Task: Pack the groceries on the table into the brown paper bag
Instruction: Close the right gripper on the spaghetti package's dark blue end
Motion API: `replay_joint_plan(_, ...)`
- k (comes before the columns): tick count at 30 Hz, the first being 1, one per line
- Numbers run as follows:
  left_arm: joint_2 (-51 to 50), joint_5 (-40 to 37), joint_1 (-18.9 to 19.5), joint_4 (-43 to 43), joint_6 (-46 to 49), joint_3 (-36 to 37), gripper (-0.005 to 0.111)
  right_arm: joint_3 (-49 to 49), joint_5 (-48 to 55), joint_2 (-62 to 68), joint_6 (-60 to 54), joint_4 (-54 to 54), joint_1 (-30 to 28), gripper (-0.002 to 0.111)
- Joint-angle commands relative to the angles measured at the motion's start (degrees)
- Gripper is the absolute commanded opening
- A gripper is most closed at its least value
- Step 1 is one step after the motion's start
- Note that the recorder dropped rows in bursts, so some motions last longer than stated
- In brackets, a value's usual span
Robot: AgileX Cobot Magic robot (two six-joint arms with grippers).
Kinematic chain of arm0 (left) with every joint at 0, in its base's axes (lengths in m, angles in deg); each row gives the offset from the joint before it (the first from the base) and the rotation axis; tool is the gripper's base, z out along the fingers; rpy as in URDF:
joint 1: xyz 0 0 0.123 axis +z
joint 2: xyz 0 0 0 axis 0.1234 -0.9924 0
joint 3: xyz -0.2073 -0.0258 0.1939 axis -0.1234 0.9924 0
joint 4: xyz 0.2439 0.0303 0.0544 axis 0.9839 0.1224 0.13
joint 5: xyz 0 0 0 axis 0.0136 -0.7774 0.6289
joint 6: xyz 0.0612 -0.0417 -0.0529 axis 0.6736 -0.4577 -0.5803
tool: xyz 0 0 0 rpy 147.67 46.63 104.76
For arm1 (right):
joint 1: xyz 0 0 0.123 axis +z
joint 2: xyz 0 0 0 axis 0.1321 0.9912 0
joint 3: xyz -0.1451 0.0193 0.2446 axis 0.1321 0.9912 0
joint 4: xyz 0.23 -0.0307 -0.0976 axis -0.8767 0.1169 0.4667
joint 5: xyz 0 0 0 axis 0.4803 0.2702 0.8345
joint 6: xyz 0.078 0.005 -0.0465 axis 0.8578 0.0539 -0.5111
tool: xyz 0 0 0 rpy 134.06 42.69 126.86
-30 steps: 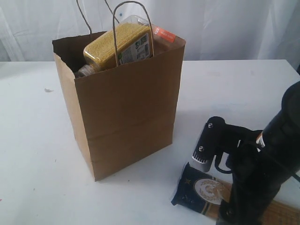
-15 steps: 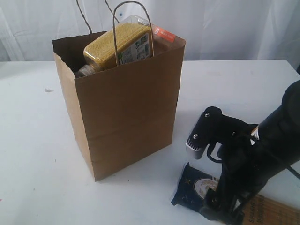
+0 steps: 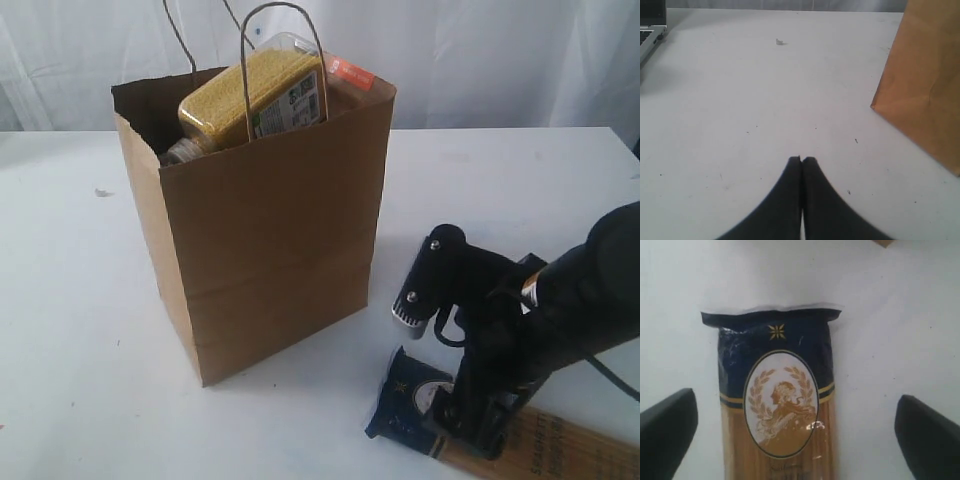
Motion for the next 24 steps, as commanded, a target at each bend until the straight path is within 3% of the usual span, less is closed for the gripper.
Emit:
replay_joint_plan(1, 0.13, 0.30, -0.22, -0.42, 0.11, 0.27, 0.000, 0.20, -2.44, 3.22, 0.21, 4.07, 0.06, 0.105)
replay_joint_plan(24, 0.13, 0.30, -0.22, -0.42, 0.11, 0.27, 0.000, -0.40, 1.55, 11.46, -0.25, 2.06, -0.18, 0.105)
